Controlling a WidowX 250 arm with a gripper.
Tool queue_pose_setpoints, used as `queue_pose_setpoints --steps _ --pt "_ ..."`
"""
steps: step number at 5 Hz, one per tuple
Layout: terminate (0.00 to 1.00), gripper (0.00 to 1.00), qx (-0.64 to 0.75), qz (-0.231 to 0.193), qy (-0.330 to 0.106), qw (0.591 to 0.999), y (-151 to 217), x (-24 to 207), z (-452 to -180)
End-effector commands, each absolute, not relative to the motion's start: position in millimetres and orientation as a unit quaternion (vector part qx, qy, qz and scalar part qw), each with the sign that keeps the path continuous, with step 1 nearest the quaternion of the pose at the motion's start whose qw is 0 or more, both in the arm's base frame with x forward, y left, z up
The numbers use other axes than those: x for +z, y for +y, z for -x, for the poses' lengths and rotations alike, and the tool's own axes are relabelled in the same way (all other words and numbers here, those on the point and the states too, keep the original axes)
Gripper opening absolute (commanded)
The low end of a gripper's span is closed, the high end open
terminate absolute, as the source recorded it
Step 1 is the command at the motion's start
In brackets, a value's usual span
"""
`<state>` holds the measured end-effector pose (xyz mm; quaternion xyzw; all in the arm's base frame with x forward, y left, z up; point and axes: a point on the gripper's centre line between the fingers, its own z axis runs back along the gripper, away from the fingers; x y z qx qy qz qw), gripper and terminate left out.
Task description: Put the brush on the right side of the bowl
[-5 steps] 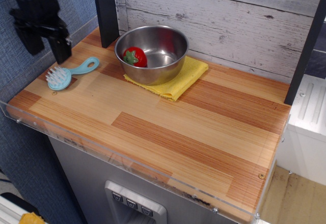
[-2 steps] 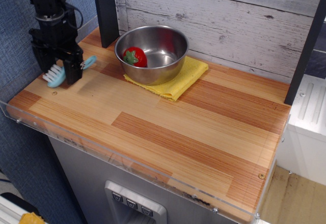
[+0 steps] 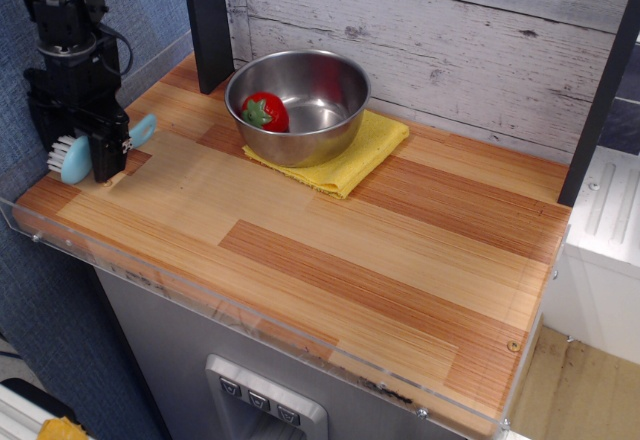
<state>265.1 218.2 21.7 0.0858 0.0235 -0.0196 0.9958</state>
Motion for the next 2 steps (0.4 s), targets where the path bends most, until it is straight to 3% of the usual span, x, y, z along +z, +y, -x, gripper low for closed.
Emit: queue_pose_setpoints --steps 1,2 --pt "0.00 0.00 -0.011 -0.084 -0.008 0.996 203 36 -260" --pt "0.00 0.00 0.006 -0.071 -0.021 0.997 189 62 -258"
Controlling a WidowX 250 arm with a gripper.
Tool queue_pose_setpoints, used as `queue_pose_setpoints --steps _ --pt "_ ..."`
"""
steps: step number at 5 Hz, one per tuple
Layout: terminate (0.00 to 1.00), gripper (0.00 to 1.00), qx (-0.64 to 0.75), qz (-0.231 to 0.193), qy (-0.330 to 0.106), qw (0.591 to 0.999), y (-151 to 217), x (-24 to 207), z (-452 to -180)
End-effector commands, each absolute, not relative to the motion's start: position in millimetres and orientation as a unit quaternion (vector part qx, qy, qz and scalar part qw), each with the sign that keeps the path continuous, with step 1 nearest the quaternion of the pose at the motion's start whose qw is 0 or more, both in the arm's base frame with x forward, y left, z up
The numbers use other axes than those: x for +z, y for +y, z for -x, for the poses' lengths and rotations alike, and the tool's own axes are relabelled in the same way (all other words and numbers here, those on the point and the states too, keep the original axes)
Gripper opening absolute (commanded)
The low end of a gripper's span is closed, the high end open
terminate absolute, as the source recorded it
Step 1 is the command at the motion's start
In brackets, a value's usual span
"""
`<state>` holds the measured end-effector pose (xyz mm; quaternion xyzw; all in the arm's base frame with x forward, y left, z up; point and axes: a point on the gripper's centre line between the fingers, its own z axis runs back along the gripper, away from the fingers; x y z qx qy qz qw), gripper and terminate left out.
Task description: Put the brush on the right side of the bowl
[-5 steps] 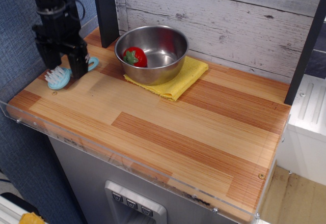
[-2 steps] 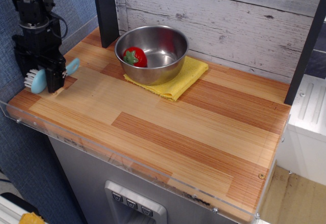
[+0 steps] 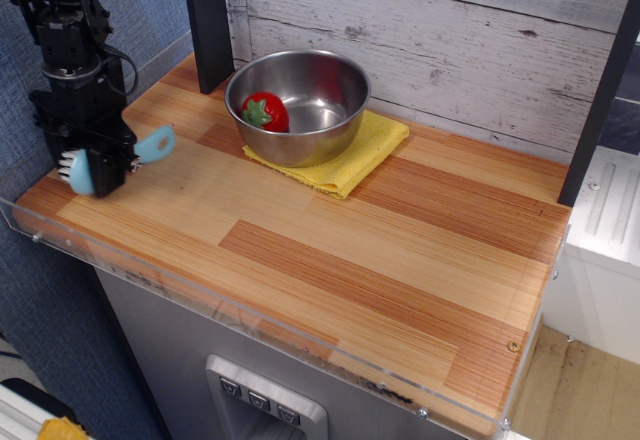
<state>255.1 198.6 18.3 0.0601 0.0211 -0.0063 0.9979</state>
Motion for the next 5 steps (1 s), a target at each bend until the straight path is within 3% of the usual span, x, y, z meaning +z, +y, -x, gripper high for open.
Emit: queue_pose_setpoints --steps 1,2,3,5 --pt "0.00 0.00 0.052 -0.047 -0.047 0.996 147 112 -261" --pt "0.00 0.00 0.057 -0.042 -0.062 0.996 98 163 -258" --pt "0.00 0.00 0.000 -0.007 -0.071 0.997 53 168 -250" --pt "0.00 0.00 -0.026 -0.043 -0.072 0.996 -47 120 -213"
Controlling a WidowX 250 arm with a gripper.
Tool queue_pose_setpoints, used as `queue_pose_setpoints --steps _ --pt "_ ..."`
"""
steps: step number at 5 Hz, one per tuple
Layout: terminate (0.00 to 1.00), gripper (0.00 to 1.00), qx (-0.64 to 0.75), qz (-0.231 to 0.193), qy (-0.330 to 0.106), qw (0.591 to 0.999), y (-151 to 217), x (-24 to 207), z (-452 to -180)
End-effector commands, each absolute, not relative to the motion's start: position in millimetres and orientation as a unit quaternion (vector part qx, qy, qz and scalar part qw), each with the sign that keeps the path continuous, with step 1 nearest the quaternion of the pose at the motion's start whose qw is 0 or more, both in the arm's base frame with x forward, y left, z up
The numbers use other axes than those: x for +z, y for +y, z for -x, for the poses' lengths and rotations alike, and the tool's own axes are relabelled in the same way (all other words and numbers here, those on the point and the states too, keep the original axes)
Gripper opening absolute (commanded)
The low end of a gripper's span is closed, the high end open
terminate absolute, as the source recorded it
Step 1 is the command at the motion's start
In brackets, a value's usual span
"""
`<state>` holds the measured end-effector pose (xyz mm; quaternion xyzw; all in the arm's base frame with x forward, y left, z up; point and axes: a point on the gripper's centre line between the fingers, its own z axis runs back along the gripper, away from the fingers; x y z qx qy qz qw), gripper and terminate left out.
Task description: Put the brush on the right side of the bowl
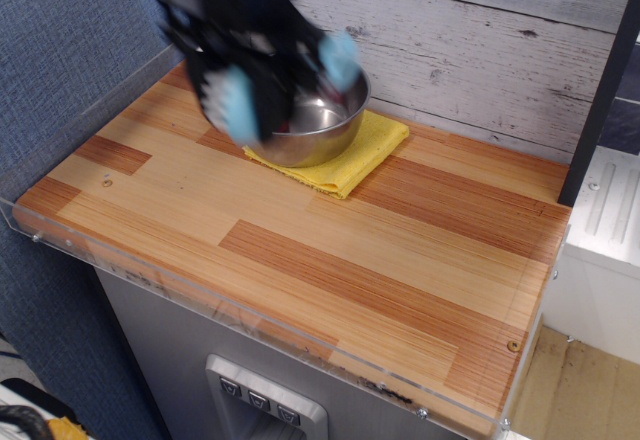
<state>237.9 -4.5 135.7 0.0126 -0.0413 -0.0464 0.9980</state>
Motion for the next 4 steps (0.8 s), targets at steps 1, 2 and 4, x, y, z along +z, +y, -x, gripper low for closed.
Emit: queue_pose_setpoints --steps 1,2,4 --pt "0.00 0.00 -0.028 -0.052 -0.051 0.997 -69 87 -199" --pt "0.00 0.00 -0.017 -0.047 -0.042 0.998 -62 66 -199" --pt "0.00 0.00 0.025 -0.053 -0.075 0.995 -11 46 -227"
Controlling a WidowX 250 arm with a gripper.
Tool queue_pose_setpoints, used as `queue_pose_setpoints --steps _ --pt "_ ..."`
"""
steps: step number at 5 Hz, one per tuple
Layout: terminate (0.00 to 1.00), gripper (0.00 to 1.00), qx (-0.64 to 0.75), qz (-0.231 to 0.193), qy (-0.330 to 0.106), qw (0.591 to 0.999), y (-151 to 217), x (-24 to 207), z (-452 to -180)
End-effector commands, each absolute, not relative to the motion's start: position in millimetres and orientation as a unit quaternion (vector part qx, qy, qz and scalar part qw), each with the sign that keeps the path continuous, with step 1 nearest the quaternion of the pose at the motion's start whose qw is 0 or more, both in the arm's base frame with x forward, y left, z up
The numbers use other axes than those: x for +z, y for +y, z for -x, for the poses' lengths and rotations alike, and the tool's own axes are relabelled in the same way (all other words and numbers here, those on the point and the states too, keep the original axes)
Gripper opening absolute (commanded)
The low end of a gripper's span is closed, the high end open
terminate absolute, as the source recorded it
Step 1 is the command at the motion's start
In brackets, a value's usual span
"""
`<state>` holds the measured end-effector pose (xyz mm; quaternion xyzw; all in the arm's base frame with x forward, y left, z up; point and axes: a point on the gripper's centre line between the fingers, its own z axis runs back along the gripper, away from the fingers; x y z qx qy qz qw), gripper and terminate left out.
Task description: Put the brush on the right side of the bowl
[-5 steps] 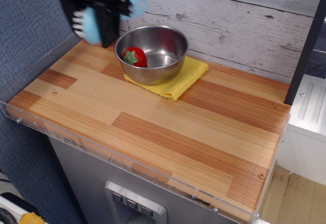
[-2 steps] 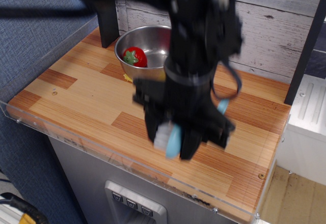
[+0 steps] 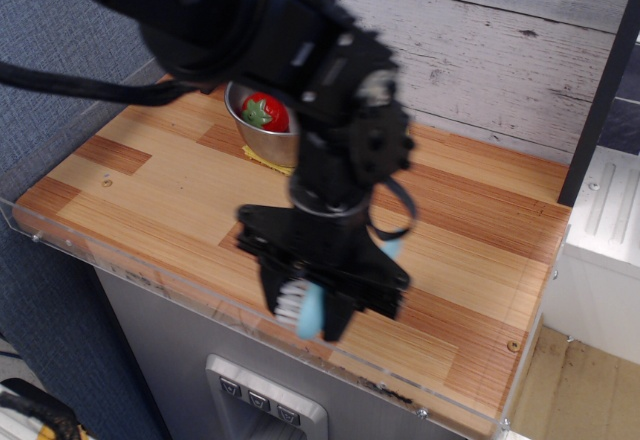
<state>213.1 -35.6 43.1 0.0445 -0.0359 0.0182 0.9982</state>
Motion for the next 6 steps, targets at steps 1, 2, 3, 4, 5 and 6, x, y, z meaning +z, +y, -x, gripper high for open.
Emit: queue_pose_setpoints --steps 1,2,3,4,5,6 --pt "0.00 0.00 -0.002 -0.057 -0.112 0.992 -4 38 -252" --pt "0.00 0.00 -0.039 -0.049 -0.123 0.990 -17 23 -272" --pt "0.00 0.00 -0.063 -0.029 -0.122 0.990 -32 11 -282" --pt "0.00 0.00 -0.098 -0.008 -0.103 0.990 -46 3 -279" --pt "0.00 0.00 -0.095 0.001 -0.091 0.991 -50 3 -273" --pt "0.00 1.00 -0.084 0.007 -0.084 0.993 -47 15 -270"
